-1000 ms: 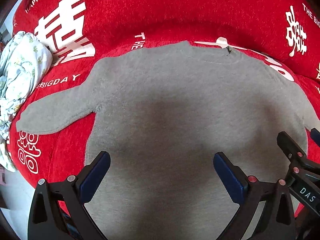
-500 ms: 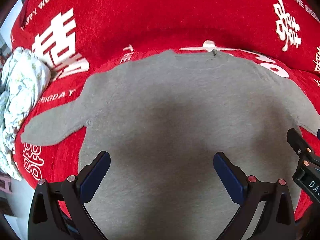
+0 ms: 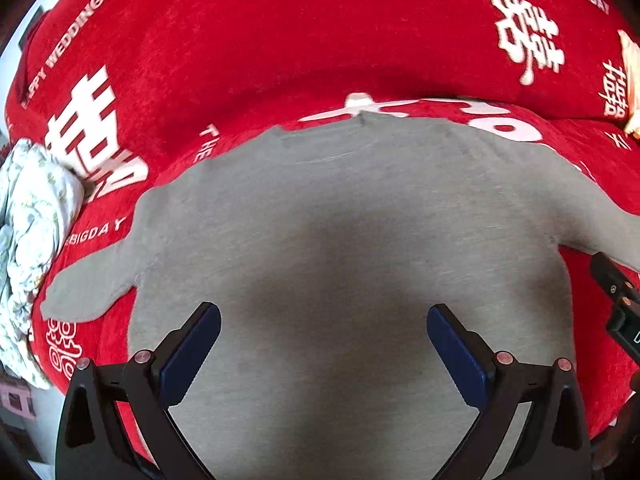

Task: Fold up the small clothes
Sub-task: 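Move the right tool to the sweater sleeve and close on its cuff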

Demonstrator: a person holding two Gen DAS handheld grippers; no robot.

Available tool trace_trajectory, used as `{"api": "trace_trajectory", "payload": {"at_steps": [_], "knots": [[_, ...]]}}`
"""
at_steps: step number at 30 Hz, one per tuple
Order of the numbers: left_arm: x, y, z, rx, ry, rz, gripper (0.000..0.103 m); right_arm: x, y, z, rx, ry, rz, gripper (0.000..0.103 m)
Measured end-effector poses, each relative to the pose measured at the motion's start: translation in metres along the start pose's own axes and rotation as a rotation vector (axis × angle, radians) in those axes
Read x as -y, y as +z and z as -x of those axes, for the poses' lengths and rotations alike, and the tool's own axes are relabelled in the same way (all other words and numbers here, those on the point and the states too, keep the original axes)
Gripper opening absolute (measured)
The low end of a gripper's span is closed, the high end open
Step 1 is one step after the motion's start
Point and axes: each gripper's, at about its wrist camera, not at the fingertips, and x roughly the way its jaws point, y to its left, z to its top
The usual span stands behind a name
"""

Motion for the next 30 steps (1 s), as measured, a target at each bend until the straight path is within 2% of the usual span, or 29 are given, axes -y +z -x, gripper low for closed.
{"api": "trace_trajectory", "payload": {"at_steps": [10,30], "knots": [[0.052,0.007,0.004,0.016,-0.015,-0.080,0.103,0.052,-0.002,-0.004,0.001,-0.053,-0.060,0.103],[0.099,0.023,-0.001,0.010,-0.024,-0.100,0.103,0.147,0.003,-0.011,0.023,-0.144,-0.166,0.103]]}}
